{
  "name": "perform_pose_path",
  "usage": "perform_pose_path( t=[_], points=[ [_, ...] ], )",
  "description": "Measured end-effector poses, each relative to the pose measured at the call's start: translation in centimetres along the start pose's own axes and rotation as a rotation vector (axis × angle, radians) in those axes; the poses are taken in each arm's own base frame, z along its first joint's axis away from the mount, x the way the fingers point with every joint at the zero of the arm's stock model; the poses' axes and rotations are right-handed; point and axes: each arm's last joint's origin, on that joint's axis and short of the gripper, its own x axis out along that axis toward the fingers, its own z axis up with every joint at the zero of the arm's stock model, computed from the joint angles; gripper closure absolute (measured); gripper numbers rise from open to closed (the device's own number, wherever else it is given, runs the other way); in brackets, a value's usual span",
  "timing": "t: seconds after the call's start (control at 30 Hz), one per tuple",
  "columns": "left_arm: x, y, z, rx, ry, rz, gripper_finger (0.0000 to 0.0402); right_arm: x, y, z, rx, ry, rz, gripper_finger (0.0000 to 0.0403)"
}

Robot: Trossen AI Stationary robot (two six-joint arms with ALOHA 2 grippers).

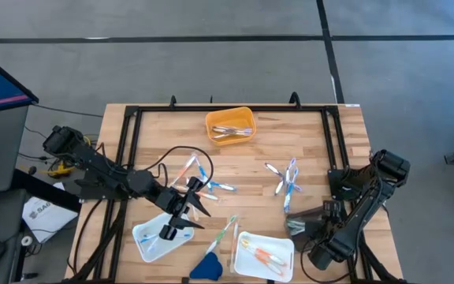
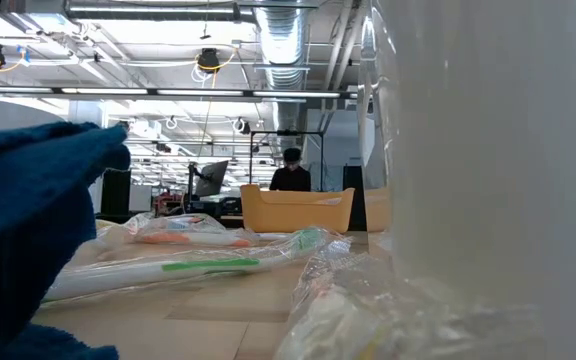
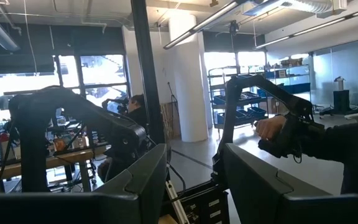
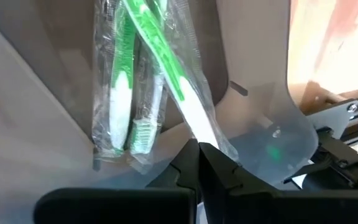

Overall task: Pick & Place Toothbrushes
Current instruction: Put the green toothbrush into the black bin

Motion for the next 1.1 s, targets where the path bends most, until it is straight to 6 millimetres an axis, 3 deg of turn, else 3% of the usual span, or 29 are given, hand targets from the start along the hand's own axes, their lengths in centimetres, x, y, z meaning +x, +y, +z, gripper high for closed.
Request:
perform_pose_path(
  t=[0.2,0.7,0.9,1.1],
  points=[
    [0.0,0.0,0.0,0.000,0.000,0.000,0.0247,0.0,0.1,0.1,0.096,0.004,0.025,0.0380],
    [0.0,0.0,0.0,0.000,0.001,0.000,0.0247,0.0,-0.2,-0.2,0.084,-0.028,-0.042,0.0221],
    [0.0,0.0,0.0,0.000,0.001,-0.001,0.0247,1.5,0.0,-0.2,0.076,-0.048,-0.035,0.0202],
    [0.0,0.0,0.0,0.000,0.001,-0.001,0.0247,2.1,-0.3,-0.6,0.073,-0.009,-0.062,0.0215]
  ],
)
